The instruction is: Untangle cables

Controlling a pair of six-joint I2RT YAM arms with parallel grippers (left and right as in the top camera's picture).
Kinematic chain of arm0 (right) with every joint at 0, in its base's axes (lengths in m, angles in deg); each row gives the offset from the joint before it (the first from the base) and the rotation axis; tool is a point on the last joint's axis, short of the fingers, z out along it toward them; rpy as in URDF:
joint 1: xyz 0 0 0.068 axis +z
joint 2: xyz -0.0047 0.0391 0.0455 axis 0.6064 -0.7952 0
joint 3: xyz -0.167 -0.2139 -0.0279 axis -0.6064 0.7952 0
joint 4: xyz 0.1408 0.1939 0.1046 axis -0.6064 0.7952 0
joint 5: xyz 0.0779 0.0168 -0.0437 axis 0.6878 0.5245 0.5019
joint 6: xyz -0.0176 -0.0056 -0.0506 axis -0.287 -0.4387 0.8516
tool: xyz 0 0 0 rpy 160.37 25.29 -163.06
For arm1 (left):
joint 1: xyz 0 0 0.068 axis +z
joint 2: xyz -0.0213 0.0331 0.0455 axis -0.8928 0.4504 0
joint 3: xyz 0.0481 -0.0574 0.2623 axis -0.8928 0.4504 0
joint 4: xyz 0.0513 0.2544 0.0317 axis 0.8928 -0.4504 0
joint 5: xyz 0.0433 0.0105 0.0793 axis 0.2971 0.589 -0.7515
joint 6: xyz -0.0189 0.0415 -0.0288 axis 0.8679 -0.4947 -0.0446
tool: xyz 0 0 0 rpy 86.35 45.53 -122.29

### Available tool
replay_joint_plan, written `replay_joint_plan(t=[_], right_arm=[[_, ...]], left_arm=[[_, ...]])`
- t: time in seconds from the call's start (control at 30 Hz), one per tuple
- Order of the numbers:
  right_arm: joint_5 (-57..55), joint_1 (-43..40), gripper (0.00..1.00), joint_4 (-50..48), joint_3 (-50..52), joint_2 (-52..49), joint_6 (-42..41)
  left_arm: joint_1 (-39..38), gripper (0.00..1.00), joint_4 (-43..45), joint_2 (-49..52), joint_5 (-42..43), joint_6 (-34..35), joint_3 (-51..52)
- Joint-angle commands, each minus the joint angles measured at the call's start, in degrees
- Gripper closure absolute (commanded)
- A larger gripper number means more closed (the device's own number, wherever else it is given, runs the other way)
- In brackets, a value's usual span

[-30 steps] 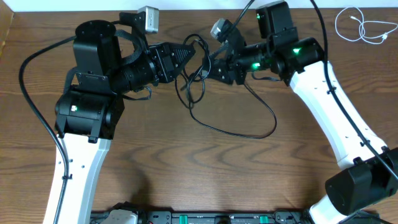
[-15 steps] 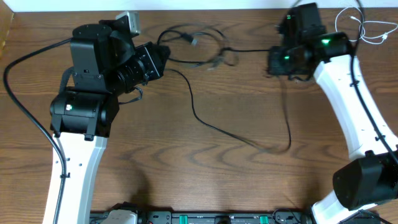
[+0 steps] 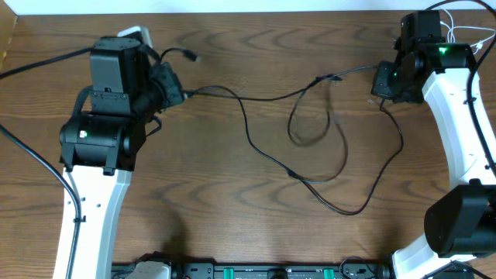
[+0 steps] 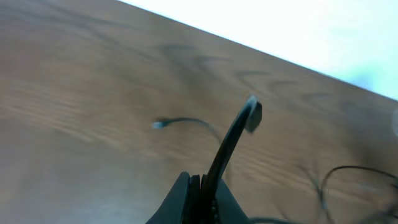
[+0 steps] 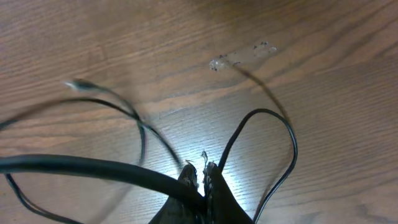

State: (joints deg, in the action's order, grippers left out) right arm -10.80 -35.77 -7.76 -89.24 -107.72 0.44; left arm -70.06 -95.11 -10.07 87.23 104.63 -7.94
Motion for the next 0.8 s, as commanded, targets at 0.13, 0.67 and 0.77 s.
replay_joint_plan(t=[0.13, 0.67, 0.77], right_arm=[[7.4, 1.1, 0.99, 0.0, 0.6, -0.7, 4.8], [11.4, 4.9, 0.99, -0.2, 0.6, -0.7, 7.6], [11.4, 4.9, 0.99, -0.2, 0.6, -0.7, 7.6]], left_arm=[[0.3, 0.93, -5.4, 0.3, -7.7, -3.1, -0.4], [0.2, 0.76, -8.7, 9.4, 33.7, -30.4, -0.4], [-1.1, 0.67, -7.5, 13.7, 41.3, -31.2, -0.4]])
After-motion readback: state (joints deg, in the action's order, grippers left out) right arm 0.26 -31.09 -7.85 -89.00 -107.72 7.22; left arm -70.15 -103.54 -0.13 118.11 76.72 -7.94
